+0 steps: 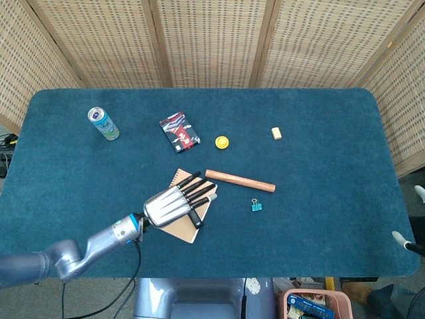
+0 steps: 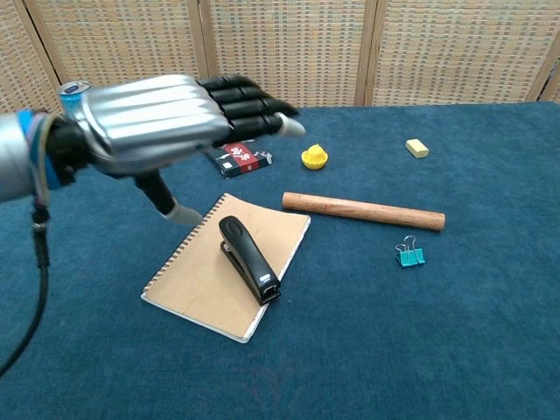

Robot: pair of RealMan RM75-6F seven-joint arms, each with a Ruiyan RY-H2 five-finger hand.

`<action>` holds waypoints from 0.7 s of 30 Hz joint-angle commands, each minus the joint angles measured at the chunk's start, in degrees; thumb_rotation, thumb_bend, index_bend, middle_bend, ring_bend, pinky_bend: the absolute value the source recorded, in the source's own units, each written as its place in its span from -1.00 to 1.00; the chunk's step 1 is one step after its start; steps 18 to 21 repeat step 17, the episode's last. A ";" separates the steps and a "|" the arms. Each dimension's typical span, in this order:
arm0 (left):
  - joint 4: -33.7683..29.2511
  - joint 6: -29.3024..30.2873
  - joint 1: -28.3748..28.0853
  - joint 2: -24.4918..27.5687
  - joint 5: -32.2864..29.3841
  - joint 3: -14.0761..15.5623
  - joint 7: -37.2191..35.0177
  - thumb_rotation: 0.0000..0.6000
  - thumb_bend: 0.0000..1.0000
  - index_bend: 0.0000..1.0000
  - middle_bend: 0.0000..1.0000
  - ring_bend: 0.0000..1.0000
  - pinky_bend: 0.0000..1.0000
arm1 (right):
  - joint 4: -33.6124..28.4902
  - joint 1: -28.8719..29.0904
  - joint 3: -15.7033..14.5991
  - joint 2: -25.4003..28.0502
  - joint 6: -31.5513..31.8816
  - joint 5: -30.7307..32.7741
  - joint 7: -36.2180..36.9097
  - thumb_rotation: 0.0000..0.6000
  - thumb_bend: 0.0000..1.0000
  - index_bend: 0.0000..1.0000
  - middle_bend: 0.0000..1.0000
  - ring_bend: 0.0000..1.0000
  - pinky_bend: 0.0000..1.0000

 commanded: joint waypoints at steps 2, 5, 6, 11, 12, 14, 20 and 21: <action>-5.90 10.94 9.98 10.43 -3.72 0.99 -3.47 1.00 -1.00 -1.00 -1.00 -1.00 -1.00 | -0.30 -0.11 -0.24 0.08 0.27 -0.53 -0.11 1.00 -1.00 -1.00 -1.00 -1.00 -1.00; -7.25 15.28 15.82 14.21 -8.15 1.79 -7.78 1.00 -1.00 -1.00 -1.00 -1.00 -1.00 | -0.45 -0.14 -0.37 0.07 0.33 -0.73 -0.35 1.00 -1.00 -1.00 -1.00 -1.00 -1.00; -7.59 16.65 17.83 15.25 -9.60 2.12 -9.67 1.00 -1.00 -1.00 -1.00 -1.00 -1.00 | -0.48 -0.14 -0.39 0.05 0.36 -0.79 -0.45 1.00 -1.00 -1.00 -1.00 -1.00 -1.00; -9.89 23.77 29.10 17.23 -20.34 2.08 -17.31 1.00 -1.00 -1.00 -1.00 -1.00 -1.00 | -0.30 -0.08 -0.58 -0.25 0.32 -1.04 -1.16 1.00 -1.00 -1.00 -1.00 -1.00 -1.00; -10.98 24.38 30.60 17.31 -22.33 2.04 -16.69 1.00 -1.00 -1.00 -1.00 -1.00 -1.00 | -0.20 -0.05 -0.60 -0.33 0.32 -1.08 -1.30 1.00 -1.00 -1.00 -1.00 -1.00 -1.00; -12.21 25.02 32.12 17.47 -24.05 2.13 -15.41 1.00 -1.00 -1.00 -1.00 -1.00 -1.00 | -0.09 -0.04 -0.61 -0.44 0.36 -1.12 -1.48 1.00 -1.00 -1.00 -1.00 -1.00 -1.00; -13.42 26.03 34.15 17.62 -25.18 2.49 -13.46 1.00 -1.00 -1.00 -1.00 -1.00 -1.00 | -0.06 -0.02 -0.62 -0.52 0.43 -1.20 -1.69 1.00 -1.00 -1.00 -1.00 -1.00 -1.00; -13.42 26.03 34.15 17.62 -25.18 2.49 -13.46 1.00 -1.00 -1.00 -1.00 -1.00 -1.00 | -0.06 -0.02 -0.62 -0.52 0.43 -1.20 -1.69 1.00 -1.00 -1.00 -1.00 -1.00 -1.00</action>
